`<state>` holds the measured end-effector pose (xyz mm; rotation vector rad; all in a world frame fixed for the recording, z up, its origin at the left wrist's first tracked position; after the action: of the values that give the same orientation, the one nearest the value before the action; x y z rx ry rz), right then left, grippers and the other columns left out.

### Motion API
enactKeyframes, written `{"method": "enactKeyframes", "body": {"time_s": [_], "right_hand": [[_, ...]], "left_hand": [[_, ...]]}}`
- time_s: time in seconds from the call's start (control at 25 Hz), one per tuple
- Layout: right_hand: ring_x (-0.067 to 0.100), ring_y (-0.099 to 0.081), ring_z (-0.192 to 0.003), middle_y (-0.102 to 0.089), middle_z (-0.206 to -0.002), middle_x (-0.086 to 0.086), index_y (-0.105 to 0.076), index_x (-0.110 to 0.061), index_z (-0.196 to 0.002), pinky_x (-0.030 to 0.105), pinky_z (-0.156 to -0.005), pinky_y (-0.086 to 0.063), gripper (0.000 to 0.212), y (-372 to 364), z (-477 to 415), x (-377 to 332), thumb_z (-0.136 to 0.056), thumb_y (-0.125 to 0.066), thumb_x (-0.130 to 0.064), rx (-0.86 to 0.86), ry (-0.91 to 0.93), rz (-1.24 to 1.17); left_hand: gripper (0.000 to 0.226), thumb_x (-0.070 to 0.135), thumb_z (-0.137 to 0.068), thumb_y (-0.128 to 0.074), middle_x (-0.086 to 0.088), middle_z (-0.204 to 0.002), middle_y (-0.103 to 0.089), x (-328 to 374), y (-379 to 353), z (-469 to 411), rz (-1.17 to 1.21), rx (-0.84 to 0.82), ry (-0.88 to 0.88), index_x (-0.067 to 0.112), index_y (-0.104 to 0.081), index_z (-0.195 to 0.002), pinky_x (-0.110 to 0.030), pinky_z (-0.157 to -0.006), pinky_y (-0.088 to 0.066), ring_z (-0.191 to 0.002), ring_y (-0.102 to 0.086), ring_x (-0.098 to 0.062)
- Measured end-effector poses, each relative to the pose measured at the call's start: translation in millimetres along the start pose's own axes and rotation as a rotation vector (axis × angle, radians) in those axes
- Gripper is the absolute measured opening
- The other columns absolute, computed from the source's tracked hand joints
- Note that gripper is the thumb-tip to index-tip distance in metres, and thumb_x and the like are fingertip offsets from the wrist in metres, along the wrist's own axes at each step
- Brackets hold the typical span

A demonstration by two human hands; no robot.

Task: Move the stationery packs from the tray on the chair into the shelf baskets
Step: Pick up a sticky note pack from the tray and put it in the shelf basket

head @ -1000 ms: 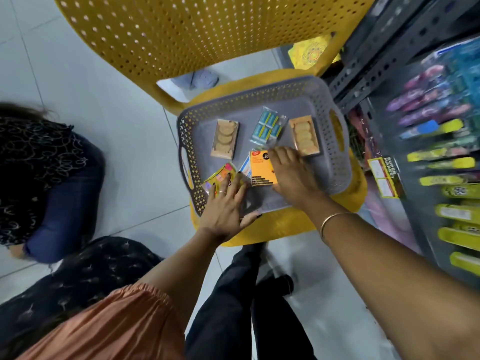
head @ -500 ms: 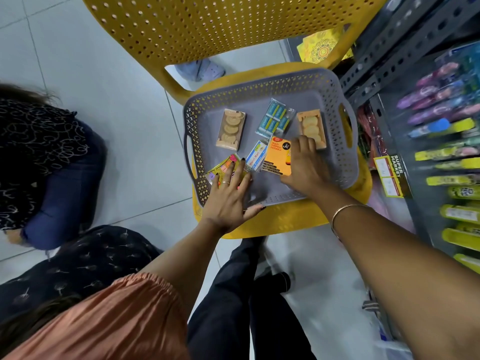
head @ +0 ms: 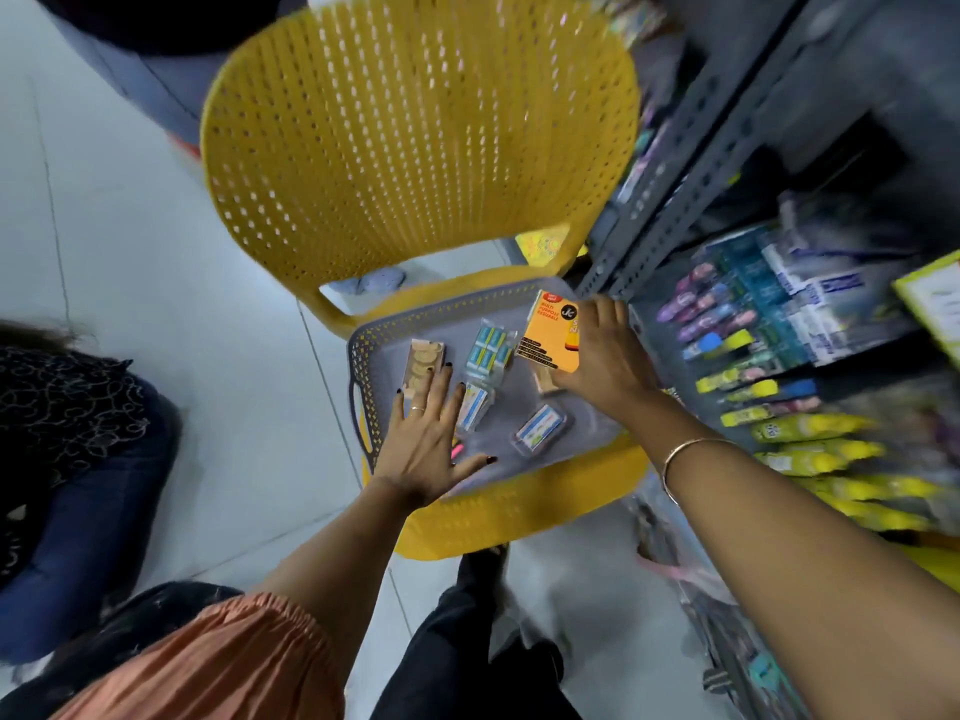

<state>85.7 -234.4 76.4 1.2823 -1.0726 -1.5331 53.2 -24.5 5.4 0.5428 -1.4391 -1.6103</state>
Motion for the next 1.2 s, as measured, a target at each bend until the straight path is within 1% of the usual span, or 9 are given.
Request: {"method": "enactKeyframes", "body": {"time_s": [0.2,0.32,0.44,0.52,0.64,0.76,0.88,1.04,1.2], "right_hand": [[0.039,-0.049,-0.101,-0.054,-0.110,0.022,-0.050,0.002,-0.113,0.034,-0.083,-0.030,0.072,145,8,9,-0.055,-0.075,-0.033,0.260,-0.028,0.052],[0.038,-0.050,-0.098,-0.055,-0.108,0.021,-0.050,0.002,-0.114,0.041,-0.085,-0.040,0.074,237,34,10,-0.055,-0.065,-0.041,0.395,-0.019,0.133],[0.035,-0.048,-0.101,-0.054,-0.111,0.019,-0.049,0.000,-0.116,0.044,-0.087,-0.043,0.072,315,71,18,-0.059,-0.067,-0.041,0.525,-0.059,0.132],[0.032,-0.045,-0.103,-0.052,-0.113,0.016,-0.048,-0.003,-0.117,0.043,-0.090,-0.042,0.072,355,101,36,-0.061,-0.065,-0.046,0.566,-0.130,0.155],[0.029,-0.044,-0.105,-0.051,-0.116,0.014,-0.047,-0.005,-0.119,0.040,-0.093,-0.041,0.078,402,157,75,-0.062,-0.064,-0.055,0.629,-0.256,0.197],[0.033,-0.043,-0.110,-0.049,-0.119,0.017,-0.046,-0.002,-0.121,0.043,-0.095,-0.041,0.078,429,221,122,-0.061,-0.068,-0.046,0.630,-0.446,0.220],[0.037,-0.045,-0.109,-0.052,-0.115,0.019,-0.050,-0.002,-0.117,0.042,-0.096,-0.040,0.074,440,284,166,-0.061,-0.062,-0.049,0.591,-0.612,0.303],[0.035,-0.040,-0.118,-0.047,-0.124,0.019,-0.044,-0.001,-0.125,0.041,-0.103,-0.036,0.079,427,353,199,-0.064,-0.075,-0.040,0.583,-0.775,0.284],[0.029,-0.033,-0.125,-0.040,-0.132,0.015,-0.037,-0.004,-0.131,0.039,-0.105,-0.034,0.084,388,390,222,-0.066,-0.075,-0.041,0.453,-0.869,0.220]], "left_hand": [[0.103,0.080,-0.079,-0.008,-0.019,-0.152,-0.021,47,114,-44,-0.028,0.179,-0.152,0.001,-0.037,-0.139,-0.060,-0.103,-0.026,-0.138,-0.022,-0.037],[0.097,0.075,-0.084,-0.010,-0.020,-0.149,-0.029,103,171,-62,-0.099,0.281,-0.324,-0.001,-0.043,-0.135,-0.060,-0.099,-0.033,-0.135,-0.030,-0.039],[0.095,0.072,-0.086,-0.010,-0.025,-0.143,-0.037,169,216,-69,-0.162,0.370,-0.487,-0.004,-0.048,-0.130,-0.056,-0.104,-0.024,-0.133,-0.033,-0.039],[0.090,0.069,-0.086,-0.019,-0.024,-0.144,-0.036,218,242,-69,-0.171,0.436,-0.599,-0.004,-0.047,-0.131,-0.052,-0.105,-0.018,-0.135,-0.028,-0.035],[0.087,0.068,-0.086,-0.022,-0.020,-0.148,-0.031,300,269,-54,-0.188,0.506,-0.798,-0.001,-0.033,-0.139,-0.047,-0.107,-0.018,-0.137,-0.021,-0.032],[0.083,0.065,-0.085,-0.030,-0.020,-0.149,-0.029,373,268,-28,-0.180,0.533,-1.003,0.003,-0.024,-0.140,-0.047,-0.108,-0.018,-0.136,-0.023,-0.034],[0.080,0.061,-0.084,-0.038,-0.020,-0.145,-0.036,428,252,1,-0.131,0.526,-1.165,0.000,-0.030,-0.137,-0.044,-0.110,-0.016,-0.134,-0.026,-0.034],[0.071,0.057,-0.084,-0.040,-0.021,-0.121,-0.055,464,229,19,-0.071,0.466,-1.185,-0.003,-0.045,-0.122,-0.040,-0.101,-0.027,-0.115,-0.049,-0.035],[0.069,0.055,-0.082,-0.036,-0.020,-0.118,-0.055,476,208,25,-0.166,0.455,-1.238,-0.003,-0.050,-0.116,-0.042,-0.100,-0.030,-0.113,-0.047,-0.034]]}}
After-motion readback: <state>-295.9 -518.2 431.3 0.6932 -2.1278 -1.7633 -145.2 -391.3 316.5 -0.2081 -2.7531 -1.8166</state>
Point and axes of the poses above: each hand's wrist, its own z-axis away from the middle knuckle, its own y-axis out of the back of the hand, x = y × z, the point moved 6 cm from there along -z, towards the middle knuckle
